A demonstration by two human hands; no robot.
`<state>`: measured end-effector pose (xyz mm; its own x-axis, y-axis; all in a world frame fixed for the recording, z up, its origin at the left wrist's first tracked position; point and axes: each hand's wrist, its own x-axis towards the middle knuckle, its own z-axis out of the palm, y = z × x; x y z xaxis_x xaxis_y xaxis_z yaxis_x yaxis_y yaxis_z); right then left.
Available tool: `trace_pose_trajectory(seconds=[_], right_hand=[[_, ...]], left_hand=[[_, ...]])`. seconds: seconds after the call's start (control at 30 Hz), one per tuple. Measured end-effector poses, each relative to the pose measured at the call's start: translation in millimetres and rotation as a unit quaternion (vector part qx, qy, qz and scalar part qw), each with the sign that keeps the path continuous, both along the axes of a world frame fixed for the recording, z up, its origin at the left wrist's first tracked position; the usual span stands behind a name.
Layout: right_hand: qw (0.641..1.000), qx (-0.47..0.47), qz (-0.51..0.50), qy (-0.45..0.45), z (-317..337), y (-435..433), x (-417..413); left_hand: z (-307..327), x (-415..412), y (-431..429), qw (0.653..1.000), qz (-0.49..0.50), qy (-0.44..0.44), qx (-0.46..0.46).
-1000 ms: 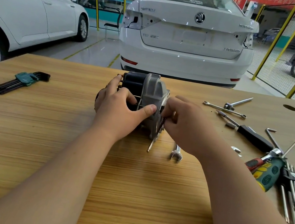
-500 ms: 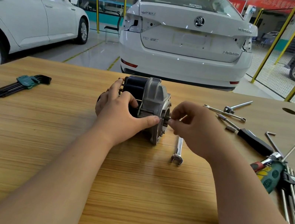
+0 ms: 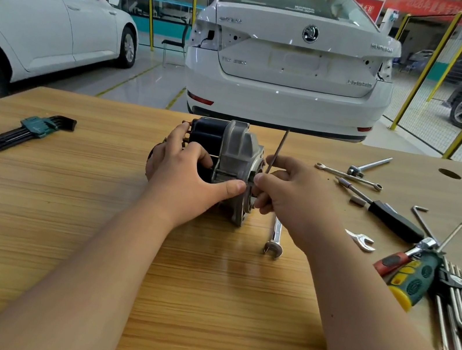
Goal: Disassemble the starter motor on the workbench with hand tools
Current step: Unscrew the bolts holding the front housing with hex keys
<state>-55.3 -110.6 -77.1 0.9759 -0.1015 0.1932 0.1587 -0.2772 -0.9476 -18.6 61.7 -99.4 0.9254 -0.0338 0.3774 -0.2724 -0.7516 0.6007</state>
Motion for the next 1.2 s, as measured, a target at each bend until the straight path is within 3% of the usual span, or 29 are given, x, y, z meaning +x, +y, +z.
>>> trace_pose_trajectory(seconds=[0.4,0.6,0.77,1.2], right_hand=[[0.998,0.052,0.000,0.045,-0.5,3.3,6.7],[0.999,0.019,-0.016,0.039,-1.0,3.5,7.6],[0.976,0.179,0.016,0.122,1.8,3.4,10.7],[0.962,0.215,0.032,0.167,-0.4,-1.0,15.2]], left_hand=[[-0.9,-0.2,0.0,1.000,0.001,0.001,-0.002],[-0.1,-0.9,-0.2,1.000,0.000,0.004,-0.004],[-0.1,-0.6,-0.3,1.000,-0.002,0.005,-0.010],[-0.3,-1.9,-0.6,1.000,-0.005,0.004,-0.019]])
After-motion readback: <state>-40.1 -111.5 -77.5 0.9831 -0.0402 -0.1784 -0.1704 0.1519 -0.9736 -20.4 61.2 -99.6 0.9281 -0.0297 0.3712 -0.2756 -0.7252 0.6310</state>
